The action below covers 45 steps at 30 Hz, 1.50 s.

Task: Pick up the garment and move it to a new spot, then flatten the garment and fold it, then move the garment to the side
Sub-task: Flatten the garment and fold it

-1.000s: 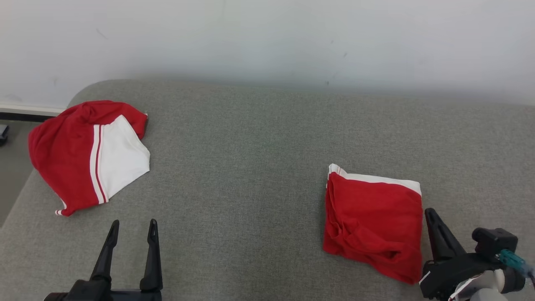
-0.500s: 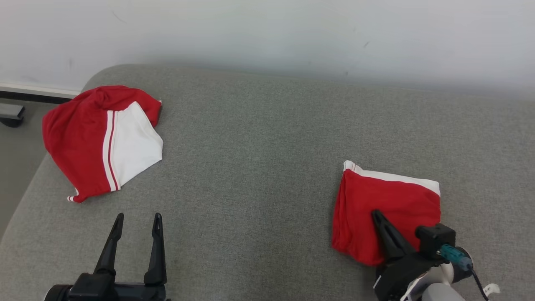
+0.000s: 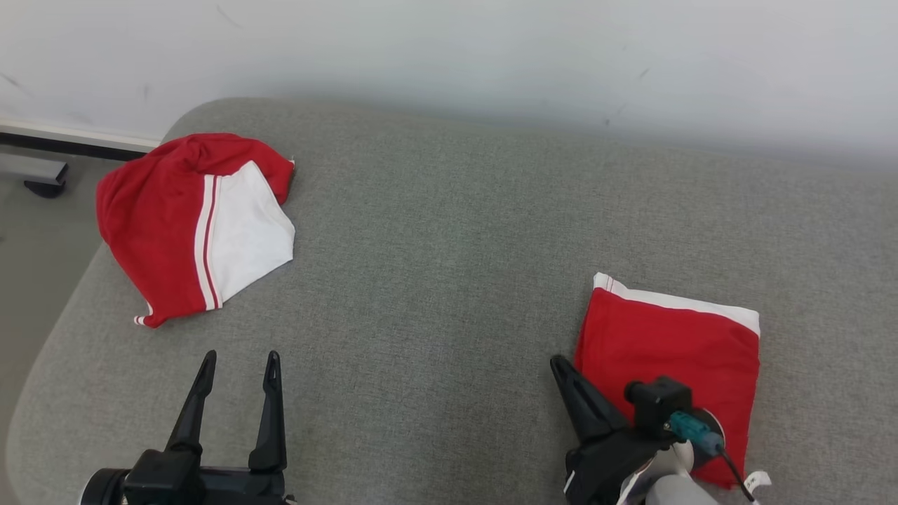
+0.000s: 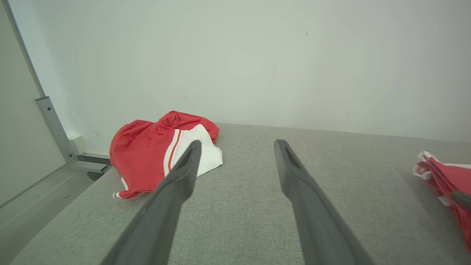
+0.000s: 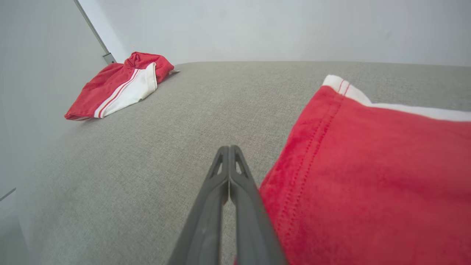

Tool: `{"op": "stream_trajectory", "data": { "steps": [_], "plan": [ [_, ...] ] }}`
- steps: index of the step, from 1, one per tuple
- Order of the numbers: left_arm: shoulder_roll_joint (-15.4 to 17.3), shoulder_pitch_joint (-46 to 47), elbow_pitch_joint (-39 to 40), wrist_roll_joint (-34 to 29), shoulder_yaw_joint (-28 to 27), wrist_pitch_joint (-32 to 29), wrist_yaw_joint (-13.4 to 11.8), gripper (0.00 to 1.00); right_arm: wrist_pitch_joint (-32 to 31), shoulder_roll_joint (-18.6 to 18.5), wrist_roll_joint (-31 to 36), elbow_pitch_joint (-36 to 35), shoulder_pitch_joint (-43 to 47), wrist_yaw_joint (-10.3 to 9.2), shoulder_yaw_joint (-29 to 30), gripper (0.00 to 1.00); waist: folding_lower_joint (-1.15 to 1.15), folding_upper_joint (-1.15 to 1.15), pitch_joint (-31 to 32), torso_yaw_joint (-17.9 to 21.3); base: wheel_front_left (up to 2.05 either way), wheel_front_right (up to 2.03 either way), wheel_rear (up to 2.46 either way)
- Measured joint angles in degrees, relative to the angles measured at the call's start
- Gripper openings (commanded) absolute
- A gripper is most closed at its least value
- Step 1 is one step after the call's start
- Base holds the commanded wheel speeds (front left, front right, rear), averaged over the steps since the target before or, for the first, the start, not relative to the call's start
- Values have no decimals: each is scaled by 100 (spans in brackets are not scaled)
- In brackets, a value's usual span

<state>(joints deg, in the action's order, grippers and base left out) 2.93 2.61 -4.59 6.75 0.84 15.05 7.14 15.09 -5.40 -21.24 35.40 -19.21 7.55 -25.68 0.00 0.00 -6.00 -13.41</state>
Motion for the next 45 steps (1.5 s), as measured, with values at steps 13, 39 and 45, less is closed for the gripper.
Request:
{"op": "stream_trajectory", "data": {
  "steps": [13, 39, 45],
  "plan": [
    [0, -135, 32, -3, -82, 1, -7, 100, 3, -361, 279, -1076, 230, 0, 922, 0, 0, 0, 147, 490, 0, 0, 0],
    [38, -536, 27, -55, -338, 0, 1, 100, 3, -341, 647, -2569, 2039, 0, 2302, 100, 0, 0, 669, 1156, 0, 0, 0],
    [40, -704, 47, -64, -382, 0, 2, 100, 3, -276, 692, -2767, 2345, 0, 2450, 100, 1, 0, 764, 1138, 0, 0, 0]
  ]
}}
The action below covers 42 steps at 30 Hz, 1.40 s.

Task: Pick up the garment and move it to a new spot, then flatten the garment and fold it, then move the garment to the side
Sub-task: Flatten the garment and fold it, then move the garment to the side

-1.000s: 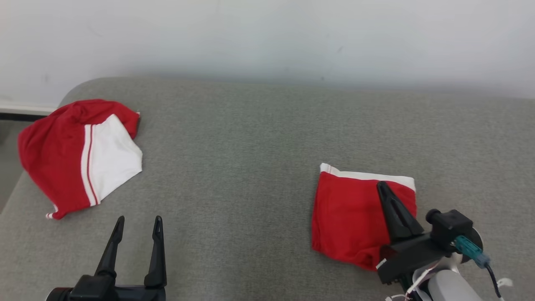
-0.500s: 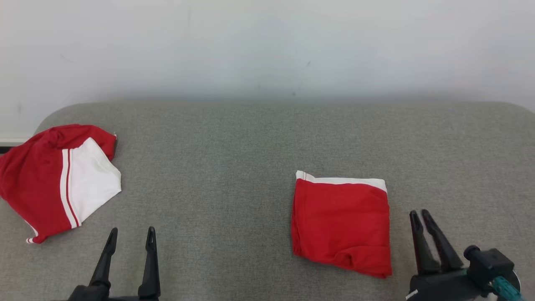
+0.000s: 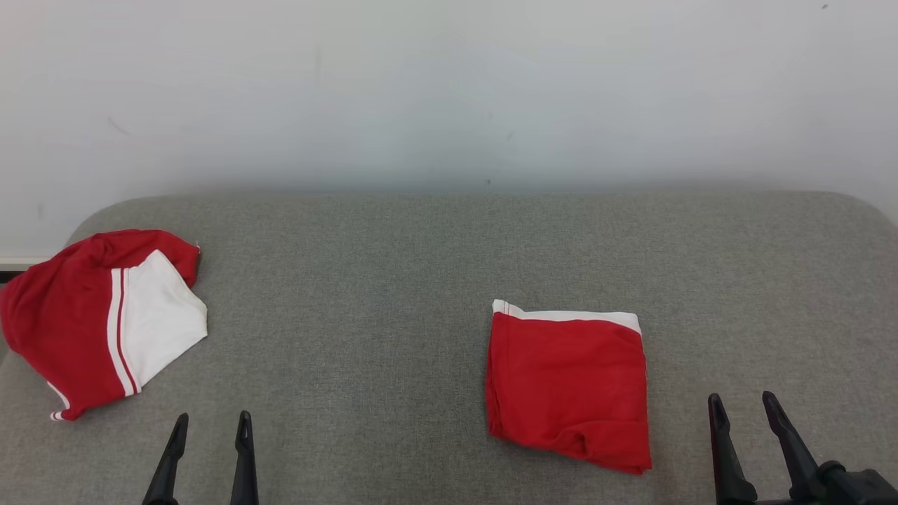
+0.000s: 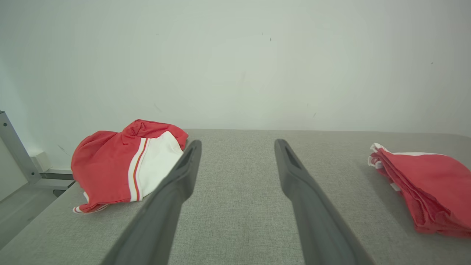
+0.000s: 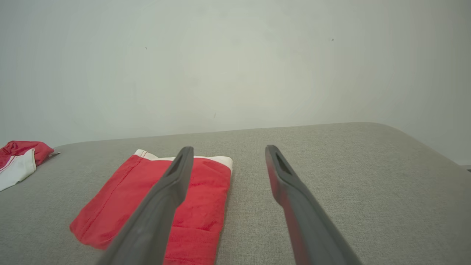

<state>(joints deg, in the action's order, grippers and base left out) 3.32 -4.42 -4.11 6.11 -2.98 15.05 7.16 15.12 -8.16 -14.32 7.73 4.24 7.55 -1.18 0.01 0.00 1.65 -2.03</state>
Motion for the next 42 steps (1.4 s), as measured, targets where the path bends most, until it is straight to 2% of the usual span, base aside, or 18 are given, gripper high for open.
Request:
{"op": "stream_trajectory", "data": {
  "steps": [25, 42],
  "plan": [
    [275, -266, -59, -98, 187, 0, 36, 100, 1, 233, 230, 40, 307, 0, 159, 100, -1, 0, 78, -138, 0, 0, 0],
    [313, -272, -132, -68, 241, 0, -12, 100, 1, 209, 302, 38, 307, 0, 67, 100, -1, 0, 107, -113, 0, 0, 0]
  ]
}}
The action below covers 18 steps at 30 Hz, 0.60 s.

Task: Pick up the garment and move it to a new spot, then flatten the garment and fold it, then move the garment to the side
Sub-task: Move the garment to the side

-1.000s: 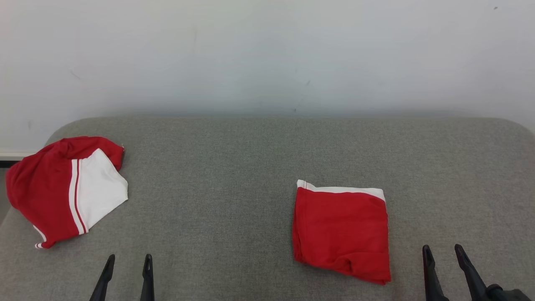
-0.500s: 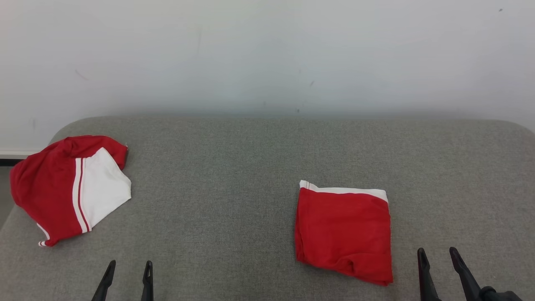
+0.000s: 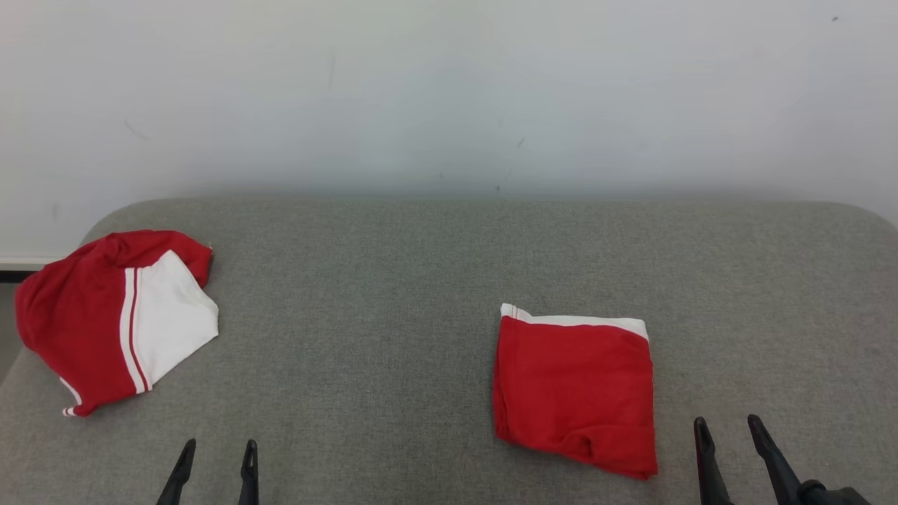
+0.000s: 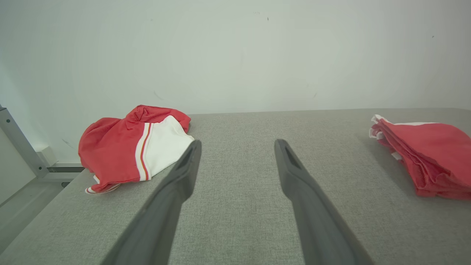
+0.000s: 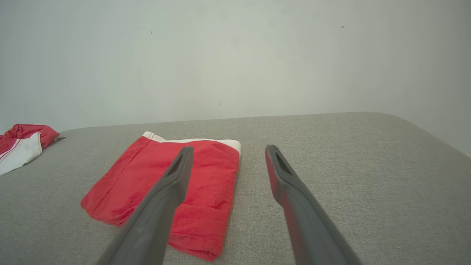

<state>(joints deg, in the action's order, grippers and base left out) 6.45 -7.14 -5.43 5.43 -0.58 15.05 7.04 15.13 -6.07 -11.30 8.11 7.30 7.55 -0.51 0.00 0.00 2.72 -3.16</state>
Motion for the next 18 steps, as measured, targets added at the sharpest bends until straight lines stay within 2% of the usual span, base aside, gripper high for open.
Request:
{"op": "stream_trajectory", "data": {
  "steps": [9, 18],
  "plan": [
    [-18, -6, 10, 47, 26, 0, -49, 100, -48, -321, -70, 277, -646, 0, -289, 100, 0, 0, -11, -14, 0, 0, 0],
    [-60, 14, 31, 71, 92, 0, -108, 100, -878, -487, -213, 1104, -1776, 0, -259, 100, 0, 0, -70, -164, 0, 0, 0]
  ]
}}
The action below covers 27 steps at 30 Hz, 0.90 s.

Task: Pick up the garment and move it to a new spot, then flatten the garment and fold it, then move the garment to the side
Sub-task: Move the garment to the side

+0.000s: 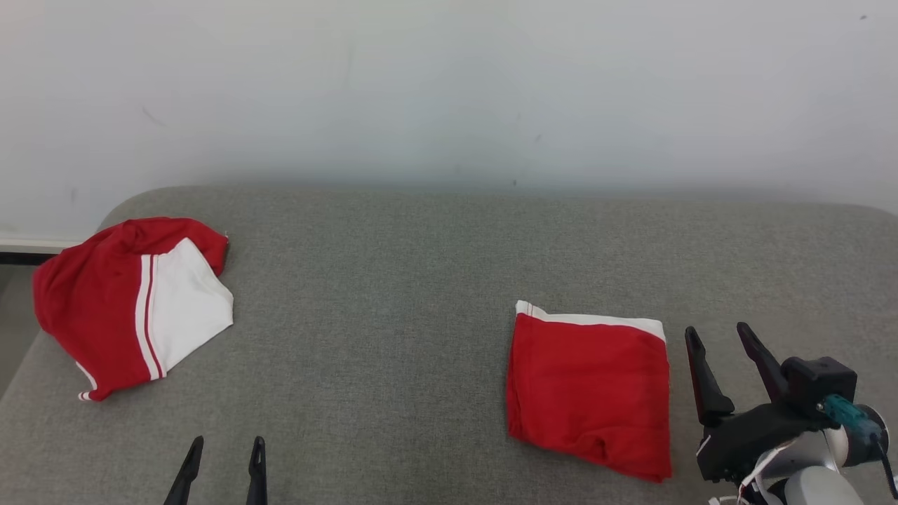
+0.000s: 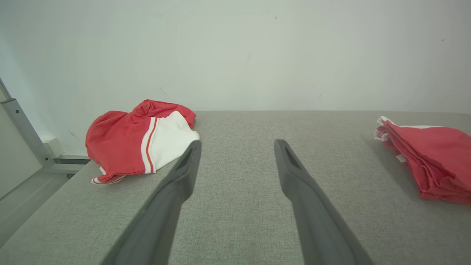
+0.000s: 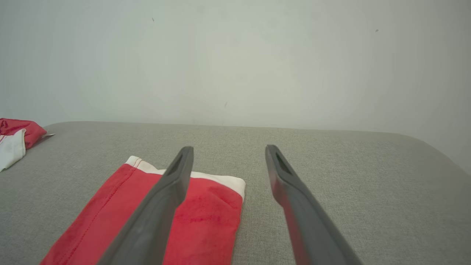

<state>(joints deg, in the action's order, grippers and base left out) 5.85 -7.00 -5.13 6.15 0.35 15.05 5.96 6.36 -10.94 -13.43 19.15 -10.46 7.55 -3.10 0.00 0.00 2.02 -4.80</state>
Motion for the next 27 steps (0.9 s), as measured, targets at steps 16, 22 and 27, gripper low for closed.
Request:
{"op": "stream_trajectory", "data": {
  "steps": [16, 22, 27],
  "plan": [
    [-40, 149, -12, 18, 107, 0, -24, 100, -1145, 118, -312, 1511, -836, 0, 54, 100, 0, 0, -231, -215, 0, 0, 0],
    [-51, 291, -34, 18, 172, 0, -20, 100, -1273, 162, -274, 2119, -1149, 0, 98, 100, 0, 0, -372, -252, 0, 0, 0],
    [-57, 368, -67, 21, 205, 0, -7, 100, -1345, 219, -270, 2516, -1305, 0, 141, 100, 0, 0, -446, -315, 0, 0, 0]
  ]
}}
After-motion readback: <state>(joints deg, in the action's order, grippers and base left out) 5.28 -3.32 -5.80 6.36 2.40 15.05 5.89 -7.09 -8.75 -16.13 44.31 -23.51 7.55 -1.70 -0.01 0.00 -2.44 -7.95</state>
